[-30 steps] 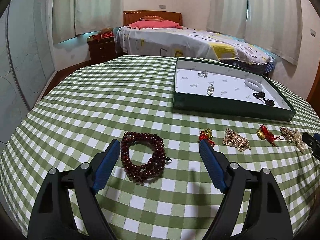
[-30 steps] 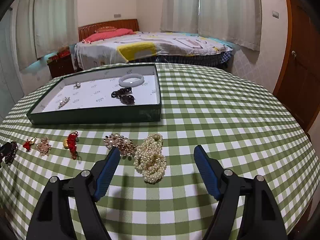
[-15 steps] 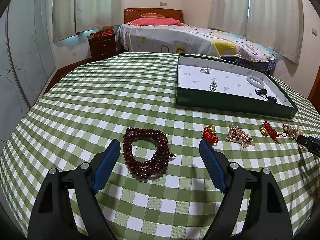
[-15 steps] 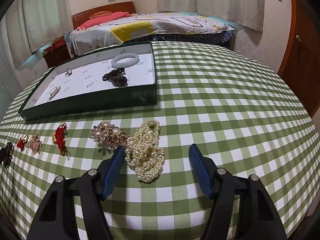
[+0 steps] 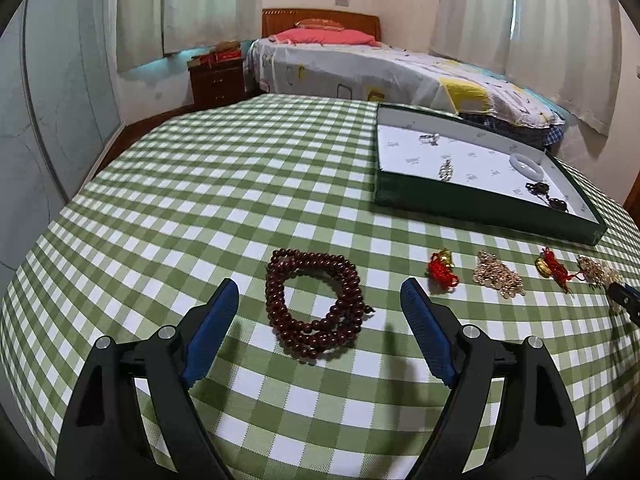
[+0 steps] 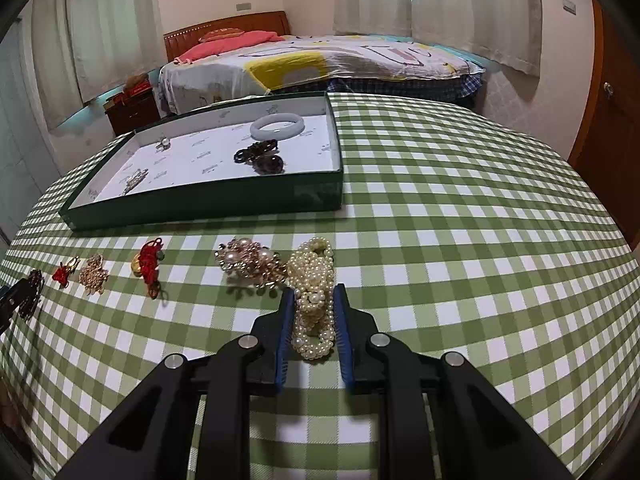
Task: Organize jewelry
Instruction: 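Grasp the dark red bead bracelet with the left tool while the right tool grasps the pearl necklace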
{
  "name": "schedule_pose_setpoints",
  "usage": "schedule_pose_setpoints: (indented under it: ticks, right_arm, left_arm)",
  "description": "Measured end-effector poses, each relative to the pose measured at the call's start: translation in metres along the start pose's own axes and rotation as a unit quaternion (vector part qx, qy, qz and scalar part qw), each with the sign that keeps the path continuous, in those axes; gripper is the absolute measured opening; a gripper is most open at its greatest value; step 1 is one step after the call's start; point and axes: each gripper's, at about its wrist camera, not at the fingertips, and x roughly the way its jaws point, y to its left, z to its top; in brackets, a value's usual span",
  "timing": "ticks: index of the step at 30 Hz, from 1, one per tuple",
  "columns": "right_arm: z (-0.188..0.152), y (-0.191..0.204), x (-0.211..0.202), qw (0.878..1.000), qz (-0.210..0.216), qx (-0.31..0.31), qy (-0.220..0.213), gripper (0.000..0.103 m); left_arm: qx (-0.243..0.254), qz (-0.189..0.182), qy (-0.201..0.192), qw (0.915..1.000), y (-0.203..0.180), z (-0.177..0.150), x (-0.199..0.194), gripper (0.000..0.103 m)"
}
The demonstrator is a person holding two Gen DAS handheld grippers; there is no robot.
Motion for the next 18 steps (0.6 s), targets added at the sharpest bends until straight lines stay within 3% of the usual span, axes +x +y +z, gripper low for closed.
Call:
schedule_pose_setpoints:
  ticks: [5,7,9,13,15,18]
  right_arm:
    - [-0.003,0.004,0.001,1.000,0.002,-0.006,0.000,0.021]
    - [-0.003,0.005,0.001,1.000,0.003,-0.006,-0.001,0.021]
    - [-0.003,0.005,0.001,1.000,0.003,-0.005,-0.002,0.021]
    - [-0.004,0.006,0.001,1.000,0.004,-0.005,-0.004,0.021]
    - [-0.005,0.006,0.000,1.000,0.005,-0.005,-0.006,0.021]
    - [-0.005,0.006,-0.001,1.000,0.006,-0.003,-0.009,0.021]
  left_arm:
    - [-0.005,-0.005,0.021,0.9997,0.002,0.002,0.009,0.081]
    - [-0.003,-0.012,0.024,0.9996,0.001,0.002,0.011,0.072]
    - [0.000,-0.019,0.037,0.9991,0.000,0.000,0.016,0.051]
    - [0.000,-0.028,0.036,0.9990,0.000,-0.001,0.016,0.037]
    - [0.007,-0.029,0.034,0.9990,-0.002,-0.001,0.016,0.021]
    - [0.014,-0.035,0.031,0.9988,-0.005,-0.002,0.015,0.018]
